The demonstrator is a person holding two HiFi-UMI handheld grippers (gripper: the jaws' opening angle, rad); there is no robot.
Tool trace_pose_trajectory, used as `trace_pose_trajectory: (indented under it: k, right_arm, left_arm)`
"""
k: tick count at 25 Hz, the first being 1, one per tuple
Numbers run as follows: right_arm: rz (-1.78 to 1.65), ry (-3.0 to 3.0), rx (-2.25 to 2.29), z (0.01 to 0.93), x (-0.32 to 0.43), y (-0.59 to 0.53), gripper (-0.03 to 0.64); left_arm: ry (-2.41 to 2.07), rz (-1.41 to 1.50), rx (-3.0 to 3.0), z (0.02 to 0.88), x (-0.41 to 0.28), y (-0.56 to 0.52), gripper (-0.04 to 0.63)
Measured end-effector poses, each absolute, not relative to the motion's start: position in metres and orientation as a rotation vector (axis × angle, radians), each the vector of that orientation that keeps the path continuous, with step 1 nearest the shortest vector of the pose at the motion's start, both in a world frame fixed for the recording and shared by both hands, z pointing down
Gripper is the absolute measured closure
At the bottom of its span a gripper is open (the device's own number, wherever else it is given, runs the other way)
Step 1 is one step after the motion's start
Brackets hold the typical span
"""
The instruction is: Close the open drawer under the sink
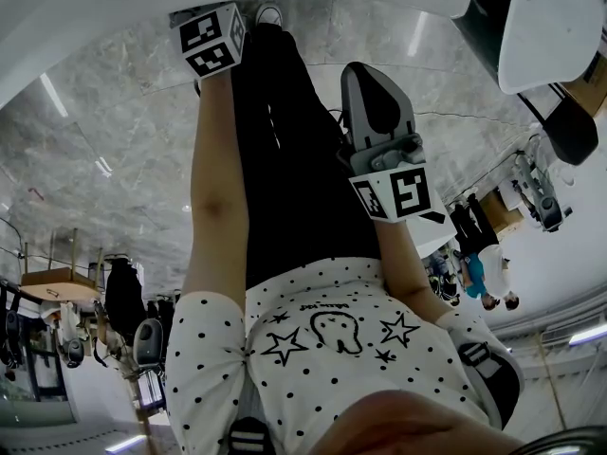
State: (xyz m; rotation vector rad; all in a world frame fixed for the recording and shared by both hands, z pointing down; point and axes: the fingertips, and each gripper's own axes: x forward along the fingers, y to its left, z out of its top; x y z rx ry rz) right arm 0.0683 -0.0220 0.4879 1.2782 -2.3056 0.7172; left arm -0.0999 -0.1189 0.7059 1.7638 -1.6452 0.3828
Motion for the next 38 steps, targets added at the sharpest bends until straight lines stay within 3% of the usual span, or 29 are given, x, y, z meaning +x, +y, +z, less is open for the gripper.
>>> trace_pose_trajectory:
  k: [38]
  right_arm:
    - [0.734,-2.288,1.276,0.493,0.076,-0.031,0.603]
  left_arm:
    - [-1.645,0.376,1.783,0.703,-0.097,-0.151,0.456]
